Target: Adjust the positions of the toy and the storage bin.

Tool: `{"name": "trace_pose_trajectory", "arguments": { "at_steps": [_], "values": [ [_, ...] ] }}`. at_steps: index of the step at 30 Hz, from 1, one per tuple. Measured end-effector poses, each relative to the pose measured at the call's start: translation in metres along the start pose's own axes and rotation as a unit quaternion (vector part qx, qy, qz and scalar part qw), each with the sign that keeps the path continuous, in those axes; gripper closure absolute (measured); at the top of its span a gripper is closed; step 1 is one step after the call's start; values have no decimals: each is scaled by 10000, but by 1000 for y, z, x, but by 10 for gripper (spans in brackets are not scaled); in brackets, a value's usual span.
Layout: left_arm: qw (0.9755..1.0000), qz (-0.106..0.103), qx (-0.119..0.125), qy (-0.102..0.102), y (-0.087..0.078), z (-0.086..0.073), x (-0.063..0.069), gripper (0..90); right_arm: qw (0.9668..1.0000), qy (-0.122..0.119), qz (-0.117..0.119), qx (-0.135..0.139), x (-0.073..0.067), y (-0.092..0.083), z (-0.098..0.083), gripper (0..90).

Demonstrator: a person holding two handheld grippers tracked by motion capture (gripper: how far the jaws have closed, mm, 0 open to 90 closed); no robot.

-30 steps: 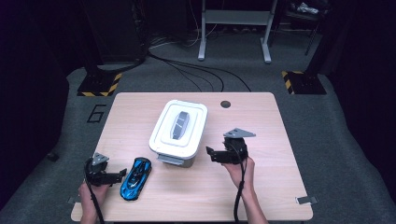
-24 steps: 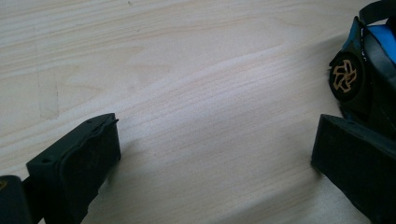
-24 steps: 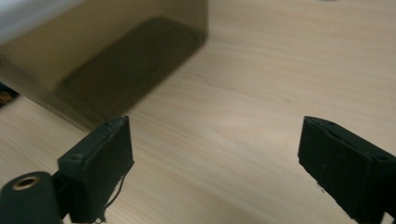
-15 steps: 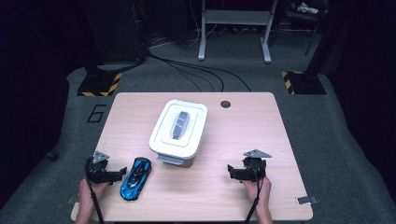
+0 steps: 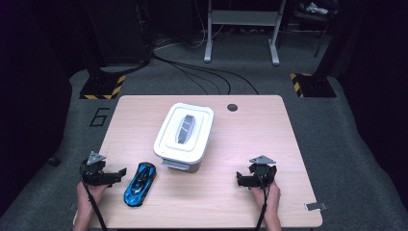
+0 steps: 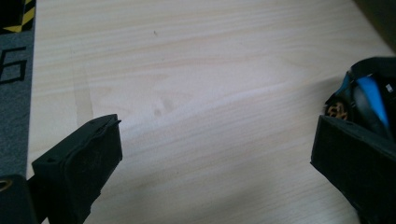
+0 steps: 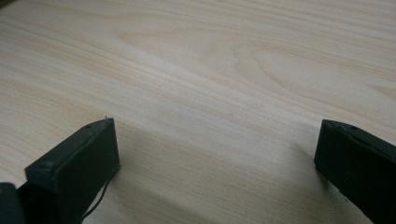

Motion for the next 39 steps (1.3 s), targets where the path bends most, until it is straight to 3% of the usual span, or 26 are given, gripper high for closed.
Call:
{"name": "trace_pose_trajectory", "arguments": {
  "at_steps": [9, 17, 25, 39],
  "values": [
    [9997, -94, 219, -19, -17, 37, 5, 11, 10000, -27, 9, 12, -1, 1, 1, 0],
    [9994, -258, 232, -36, -27, 62, 13, 6, 10000, -12, 12, 1, -2, 1, 1, 0],
    [9985, -453, 270, 170, -30, 97, 33, 11, 10000, 20, 9, -10, -2, 1, 1, 0],
    [9939, -879, 453, 481, -27, 144, 67, 10, 10000, -35, 11, 6, -2, 0, 0, 1]
  ]
}}
Point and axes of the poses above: each handheld gripper's, and its own axes: y roughly forward along the jaws, z roughly out of its top, x roughly to its right, the point moved 6 cm from there along y, roughly forward along the jaws, and after that the axes turned 14 degrees about x, right-handed, at the moved point
